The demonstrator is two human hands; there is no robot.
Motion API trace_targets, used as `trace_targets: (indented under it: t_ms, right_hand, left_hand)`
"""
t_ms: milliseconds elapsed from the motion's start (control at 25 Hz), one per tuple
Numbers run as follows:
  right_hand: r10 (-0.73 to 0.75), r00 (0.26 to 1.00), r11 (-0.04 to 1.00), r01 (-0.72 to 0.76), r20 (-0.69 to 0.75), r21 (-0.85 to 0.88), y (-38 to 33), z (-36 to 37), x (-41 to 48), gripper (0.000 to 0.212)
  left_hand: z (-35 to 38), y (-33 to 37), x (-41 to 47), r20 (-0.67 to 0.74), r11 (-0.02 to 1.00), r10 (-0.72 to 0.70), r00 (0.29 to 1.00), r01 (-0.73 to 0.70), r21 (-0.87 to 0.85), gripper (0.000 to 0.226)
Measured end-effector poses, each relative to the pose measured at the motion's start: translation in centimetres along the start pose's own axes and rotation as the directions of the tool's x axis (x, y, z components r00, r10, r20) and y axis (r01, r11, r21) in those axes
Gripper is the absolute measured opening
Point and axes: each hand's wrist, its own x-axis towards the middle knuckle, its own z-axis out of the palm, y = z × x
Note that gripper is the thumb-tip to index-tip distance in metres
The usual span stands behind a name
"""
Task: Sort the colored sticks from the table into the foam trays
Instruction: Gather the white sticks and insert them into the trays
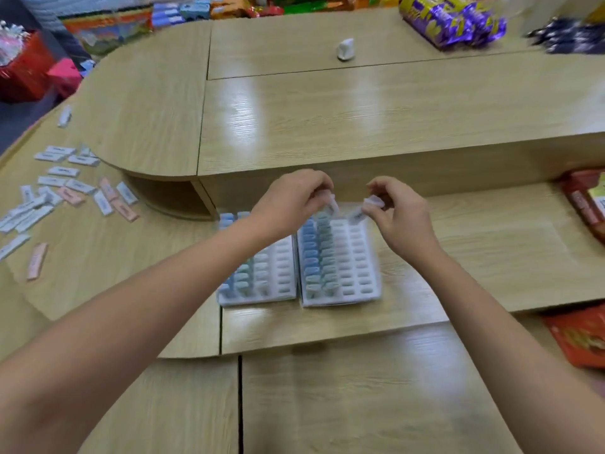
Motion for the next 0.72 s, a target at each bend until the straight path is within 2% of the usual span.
trace_targets:
  t_ms: [240,520,720]
  right_hand:
    - [-0.075,0.997,0.996,0.075,-0.012,-0.045,4.1,2.3,0.0,0.010]
    - [-0.137,0.991,0.990,0.137,0.009,-0.041,5.3,4.2,0.3,0.006]
    - [-0.199,0.980,0.977,0.200,0.020,-0.067,5.5,4.4,0.5,0.006]
  left_hand:
    - [4.3,-0.9,3.5,0.115,0.996,-0.062,0.991,0.055,0.070,0.016]
    - [5.8,-1.9,4.2,0.144,0.999,0.029,0.989,-0.035,0.037,0.017]
    - [6.1,-2.2,4.1,0.148,0.998,0.035,0.988,-0.042,0.051,0.018]
